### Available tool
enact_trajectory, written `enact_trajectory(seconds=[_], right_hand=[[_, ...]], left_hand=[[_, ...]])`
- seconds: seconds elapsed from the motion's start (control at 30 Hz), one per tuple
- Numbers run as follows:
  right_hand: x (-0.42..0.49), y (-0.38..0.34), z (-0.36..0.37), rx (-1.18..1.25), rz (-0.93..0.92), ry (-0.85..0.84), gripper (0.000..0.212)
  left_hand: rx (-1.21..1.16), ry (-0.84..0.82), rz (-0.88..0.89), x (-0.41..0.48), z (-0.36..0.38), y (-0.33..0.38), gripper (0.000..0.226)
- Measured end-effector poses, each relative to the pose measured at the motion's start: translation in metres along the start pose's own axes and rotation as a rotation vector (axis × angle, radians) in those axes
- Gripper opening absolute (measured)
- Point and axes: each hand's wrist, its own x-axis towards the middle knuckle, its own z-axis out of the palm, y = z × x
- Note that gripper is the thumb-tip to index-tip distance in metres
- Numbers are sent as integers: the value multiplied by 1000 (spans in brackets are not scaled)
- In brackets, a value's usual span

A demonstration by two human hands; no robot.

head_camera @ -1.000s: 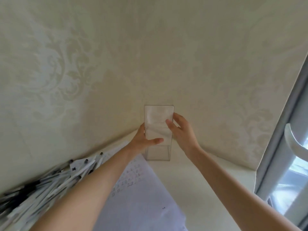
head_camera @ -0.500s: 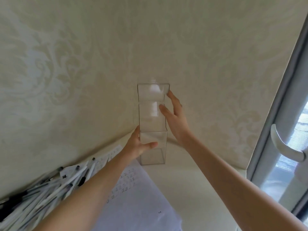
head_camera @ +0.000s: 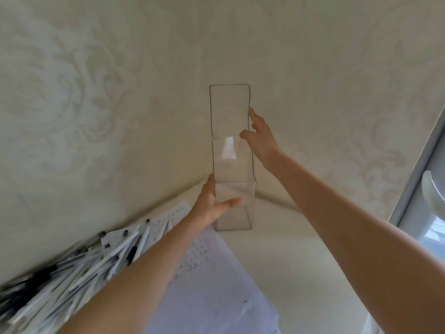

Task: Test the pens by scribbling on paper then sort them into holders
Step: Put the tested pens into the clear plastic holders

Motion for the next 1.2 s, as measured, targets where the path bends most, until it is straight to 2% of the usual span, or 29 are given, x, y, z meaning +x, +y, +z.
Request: enact_trajectory(seconds=[0.1,0.2,0.27,0.37,0.47,0.57,0.67,0.73,0.83,0.97,1.07,1.13,1.2], right_hand=[[-5,-2,-5,-8,41,-34,69],[-29,1,-10,-128,-41,19,62],[-56,6,-10,-170,-153,88,51],[-97,18,-4,-230,-300,93,35],[-126,18,16,-248,-251,-104,28],[-140,15,50,-342,-151,-352,21],[-149,20,96,-414,-60,-456,17],[-152,25,126,-421,53,-448,24],[-151,31,163,-471,168,-433,35],[-149,34,194,-720,171,-421,66],[-153,31,207,-780,156,-427,77],[-151,30,209,-693,218,-439,74],[-146,31,207,-575,287,-483,52]], left_hand=[[46,-24,-62,-3,-1,5,126],[87,-28,-75,-19,-16,17,122],[135,-36,-71,-38,-42,17,107],[314,-9,-30,-80,-89,11,59],[413,134,-57,-117,-124,0,29],[427,253,-82,-143,-140,-16,13],[522,376,-146,-161,-139,-38,18],[623,452,-196,-168,-139,-51,23],[725,471,-255,-174,-138,-63,22],[725,488,-266,-175,-137,-63,19],[693,505,-262,-175,-137,-64,20],[676,508,-262,-176,-138,-64,22],[636,520,-262,-177,-139,-62,29]])
